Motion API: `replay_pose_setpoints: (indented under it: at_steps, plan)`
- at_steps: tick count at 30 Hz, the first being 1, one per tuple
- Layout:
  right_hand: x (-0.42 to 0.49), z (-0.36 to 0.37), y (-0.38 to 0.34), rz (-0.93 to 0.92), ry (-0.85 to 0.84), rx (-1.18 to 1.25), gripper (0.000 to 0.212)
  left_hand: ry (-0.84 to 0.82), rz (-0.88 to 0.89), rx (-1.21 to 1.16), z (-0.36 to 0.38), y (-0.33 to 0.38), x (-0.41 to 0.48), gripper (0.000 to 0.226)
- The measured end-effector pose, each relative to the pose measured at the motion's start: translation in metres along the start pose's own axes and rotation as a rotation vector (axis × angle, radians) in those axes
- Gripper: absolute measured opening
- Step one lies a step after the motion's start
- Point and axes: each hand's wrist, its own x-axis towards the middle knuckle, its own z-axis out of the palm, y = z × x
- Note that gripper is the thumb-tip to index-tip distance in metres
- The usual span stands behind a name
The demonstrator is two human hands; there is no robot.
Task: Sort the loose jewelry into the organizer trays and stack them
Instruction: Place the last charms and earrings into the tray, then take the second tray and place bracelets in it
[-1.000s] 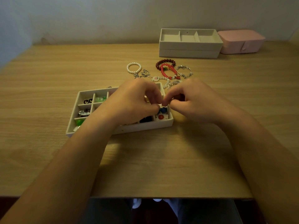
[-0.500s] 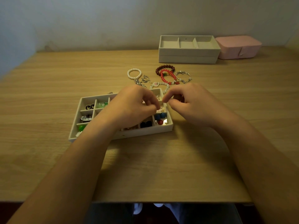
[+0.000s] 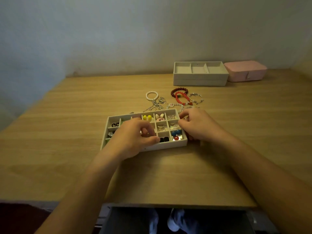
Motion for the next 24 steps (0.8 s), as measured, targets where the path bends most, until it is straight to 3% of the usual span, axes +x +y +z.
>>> replay_pose_setpoints:
  at_steps: [10,19,24]
  plan:
    - [0.003,0.024,-0.032,0.054,-0.048,0.054,0.01,-0.033,-0.073,0.115,-0.023,-0.008,-0.017,0.023]
    - [0.012,0.039,-0.061,0.086,-0.084,0.176,0.023,-0.025,-0.109,0.103,-0.036,-0.016,-0.01,0.021]
    - [0.026,0.003,-0.049,0.061,0.078,0.11,0.024,-0.016,-0.06,-0.047,-0.038,0.016,0.027,0.019]
